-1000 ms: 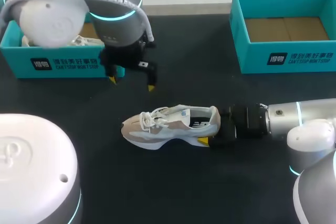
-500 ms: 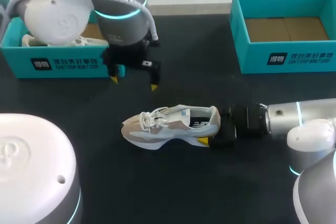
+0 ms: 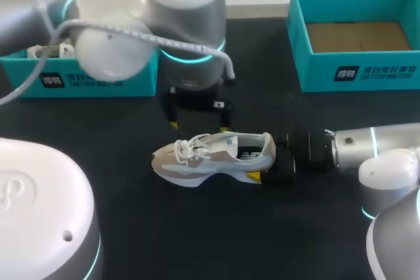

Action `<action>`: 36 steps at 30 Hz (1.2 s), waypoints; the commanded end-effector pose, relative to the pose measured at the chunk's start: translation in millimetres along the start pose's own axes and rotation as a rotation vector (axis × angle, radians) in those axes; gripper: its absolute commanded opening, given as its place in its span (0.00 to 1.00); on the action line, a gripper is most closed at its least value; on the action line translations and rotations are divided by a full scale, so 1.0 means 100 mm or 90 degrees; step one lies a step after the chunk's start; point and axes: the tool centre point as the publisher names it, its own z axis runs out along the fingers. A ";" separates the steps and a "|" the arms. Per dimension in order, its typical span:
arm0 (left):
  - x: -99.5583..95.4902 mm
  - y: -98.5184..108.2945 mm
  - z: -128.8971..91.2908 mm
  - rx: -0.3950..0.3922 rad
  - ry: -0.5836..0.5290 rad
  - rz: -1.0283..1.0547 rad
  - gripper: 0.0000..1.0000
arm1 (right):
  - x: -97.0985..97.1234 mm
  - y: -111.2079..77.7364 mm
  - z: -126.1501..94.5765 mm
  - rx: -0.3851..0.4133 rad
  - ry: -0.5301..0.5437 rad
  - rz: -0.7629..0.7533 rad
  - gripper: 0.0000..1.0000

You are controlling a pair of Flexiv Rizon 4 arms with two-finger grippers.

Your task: Take the shoe out of the shoebox, open the shoe tongue, remove and reinsert the insole, then place the shoe into the shoebox

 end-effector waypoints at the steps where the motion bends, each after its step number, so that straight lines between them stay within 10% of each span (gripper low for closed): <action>1: 0.32 0.01 0.23 -0.009 -0.025 -0.001 1.00 | 0.00 -0.02 0.04 0.001 -0.002 0.000 0.00; 22: 0.70 -0.04 0.71 -0.004 -0.096 -0.062 1.00 | 0.00 -0.02 0.04 0.001 -0.002 0.000 0.00; 36: 0.50 -0.03 0.88 -0.016 -0.165 -0.077 1.00 | 0.00 -0.02 0.04 0.001 -0.002 0.000 0.00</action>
